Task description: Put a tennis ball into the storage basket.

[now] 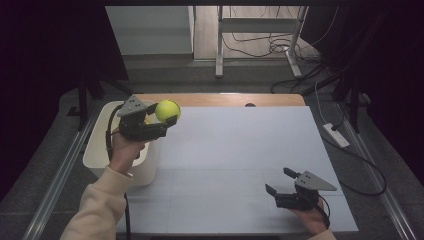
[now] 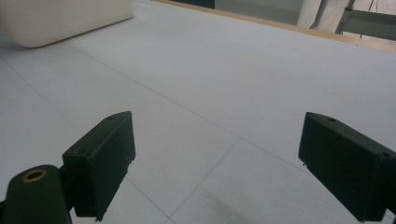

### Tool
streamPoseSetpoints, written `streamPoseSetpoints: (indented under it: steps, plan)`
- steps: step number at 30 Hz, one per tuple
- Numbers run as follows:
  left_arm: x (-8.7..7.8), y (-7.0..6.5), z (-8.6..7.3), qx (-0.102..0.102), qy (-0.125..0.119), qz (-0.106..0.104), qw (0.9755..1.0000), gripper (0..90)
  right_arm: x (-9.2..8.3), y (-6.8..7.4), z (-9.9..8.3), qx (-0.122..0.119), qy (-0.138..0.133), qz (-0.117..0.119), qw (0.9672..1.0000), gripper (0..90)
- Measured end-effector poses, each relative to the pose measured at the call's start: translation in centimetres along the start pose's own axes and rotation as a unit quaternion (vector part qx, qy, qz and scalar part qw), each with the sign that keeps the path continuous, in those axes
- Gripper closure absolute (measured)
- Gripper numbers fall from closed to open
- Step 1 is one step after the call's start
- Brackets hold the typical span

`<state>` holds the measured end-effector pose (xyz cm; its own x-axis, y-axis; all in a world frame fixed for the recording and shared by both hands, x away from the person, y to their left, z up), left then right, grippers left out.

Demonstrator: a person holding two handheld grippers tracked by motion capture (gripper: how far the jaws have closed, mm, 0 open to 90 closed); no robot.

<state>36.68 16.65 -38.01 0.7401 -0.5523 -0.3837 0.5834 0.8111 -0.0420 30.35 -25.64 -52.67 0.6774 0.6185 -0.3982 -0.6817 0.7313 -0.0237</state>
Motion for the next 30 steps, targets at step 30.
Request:
streamPoseSetpoints:
  steps: [30]
  plan:
    - [-2.5,3.8,-1.9,-0.024,0.020,0.057,0.9978,27.2,0.0,-0.1,0.0,0.002,-0.001,-0.001,1.0000,10.7]
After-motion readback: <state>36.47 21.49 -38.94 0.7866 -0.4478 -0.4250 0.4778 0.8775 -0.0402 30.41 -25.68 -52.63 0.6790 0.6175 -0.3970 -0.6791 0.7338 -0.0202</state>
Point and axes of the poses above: each handheld gripper's, and its own axes: x roughly forward along the jaws, z roughly out of its top, y roughly to its left, the point moved 5 cm from there along x, roughly forward along the jaws
